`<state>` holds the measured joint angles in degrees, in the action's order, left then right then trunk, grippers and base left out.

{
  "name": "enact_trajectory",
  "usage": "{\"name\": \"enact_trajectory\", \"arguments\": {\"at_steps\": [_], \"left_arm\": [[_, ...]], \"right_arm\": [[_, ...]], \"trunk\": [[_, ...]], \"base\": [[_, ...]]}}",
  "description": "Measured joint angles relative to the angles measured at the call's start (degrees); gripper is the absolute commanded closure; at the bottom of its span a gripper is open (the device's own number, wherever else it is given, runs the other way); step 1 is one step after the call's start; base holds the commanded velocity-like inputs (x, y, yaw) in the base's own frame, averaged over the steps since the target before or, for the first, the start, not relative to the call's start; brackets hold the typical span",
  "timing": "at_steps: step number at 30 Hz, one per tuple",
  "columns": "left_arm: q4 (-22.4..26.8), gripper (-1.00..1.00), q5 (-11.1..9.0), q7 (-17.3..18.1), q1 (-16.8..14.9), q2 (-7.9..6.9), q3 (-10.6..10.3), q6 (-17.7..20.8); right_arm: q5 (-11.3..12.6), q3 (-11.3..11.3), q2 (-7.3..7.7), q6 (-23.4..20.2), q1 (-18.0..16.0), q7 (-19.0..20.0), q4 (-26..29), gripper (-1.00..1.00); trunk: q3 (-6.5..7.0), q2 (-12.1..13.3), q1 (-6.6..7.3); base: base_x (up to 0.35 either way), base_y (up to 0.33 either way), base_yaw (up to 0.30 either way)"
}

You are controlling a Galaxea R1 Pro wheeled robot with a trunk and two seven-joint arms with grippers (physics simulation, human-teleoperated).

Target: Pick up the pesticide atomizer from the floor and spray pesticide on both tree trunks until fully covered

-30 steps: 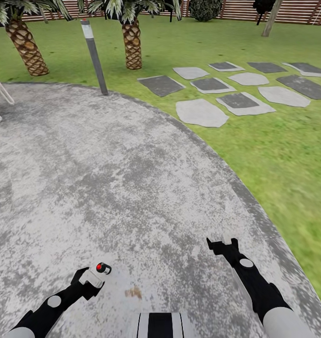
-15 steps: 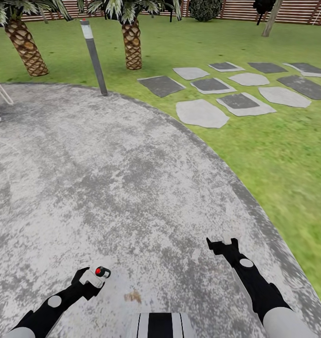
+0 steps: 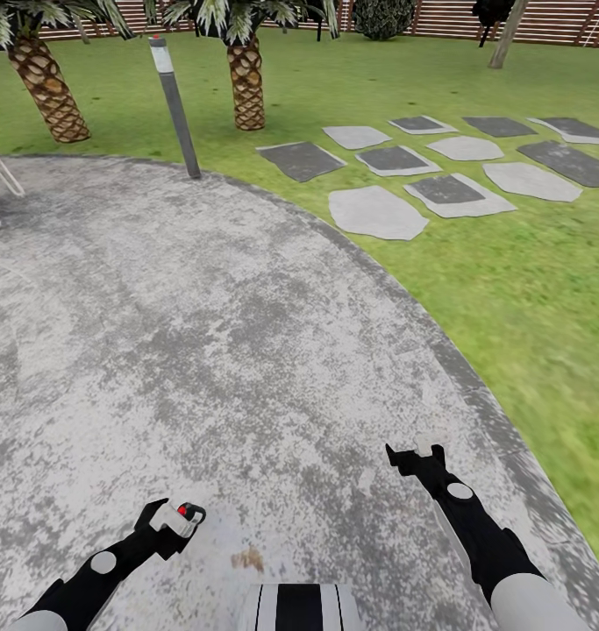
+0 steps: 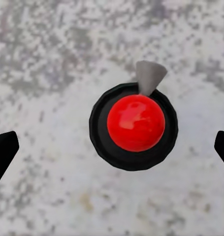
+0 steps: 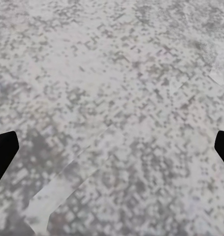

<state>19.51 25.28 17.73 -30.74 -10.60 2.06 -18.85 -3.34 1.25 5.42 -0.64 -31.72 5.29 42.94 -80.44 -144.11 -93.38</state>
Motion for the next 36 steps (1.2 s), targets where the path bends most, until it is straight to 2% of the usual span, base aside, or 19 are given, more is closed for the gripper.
{"name": "enact_trajectory", "arguments": {"at_steps": [7,13,15,20,36], "left_arm": [[0.0,-1.0,0.1,0.0,0.0,0.05,0.0,0.0],[0.0,-1.0,1.2,0.0,0.0,0.09,0.0,0.1],[0.0,-1.0,1.5,0.0,0.0,0.1,0.0,0.1],[0.0,-1.0,1.5,0.0,0.0,0.13,0.0,0.1],[0.0,-1.0,1.5,-0.3,0.0,-0.09,0.0,-0.1]], "right_arm": [[0.0,0.0,0.0,0.0,0.0,0.0,0.0,-1.0],[0.0,0.1,0.0,0.0,0.0,0.0,0.0,-1.0],[0.0,0.1,0.0,0.0,0.0,0.0,0.0,-1.0],[0.0,0.1,0.0,0.0,0.0,0.0,0.0,-1.0],[0.0,0.1,0.0,0.0,0.0,0.0,0.0,-1.0]], "trunk": [[0.0,0.0,0.0],[0.0,0.0,0.0],[-0.44,0.0,-0.05],[-1.36,-0.1,-0.13],[-1.48,-0.1,-0.13]], "base": [[0.0,0.0,-0.075],[0.0,0.0,-0.051],[0.0,0.0,-0.006],[0.0,0.0,-0.001],[0.017,0.0,0.0]]}}
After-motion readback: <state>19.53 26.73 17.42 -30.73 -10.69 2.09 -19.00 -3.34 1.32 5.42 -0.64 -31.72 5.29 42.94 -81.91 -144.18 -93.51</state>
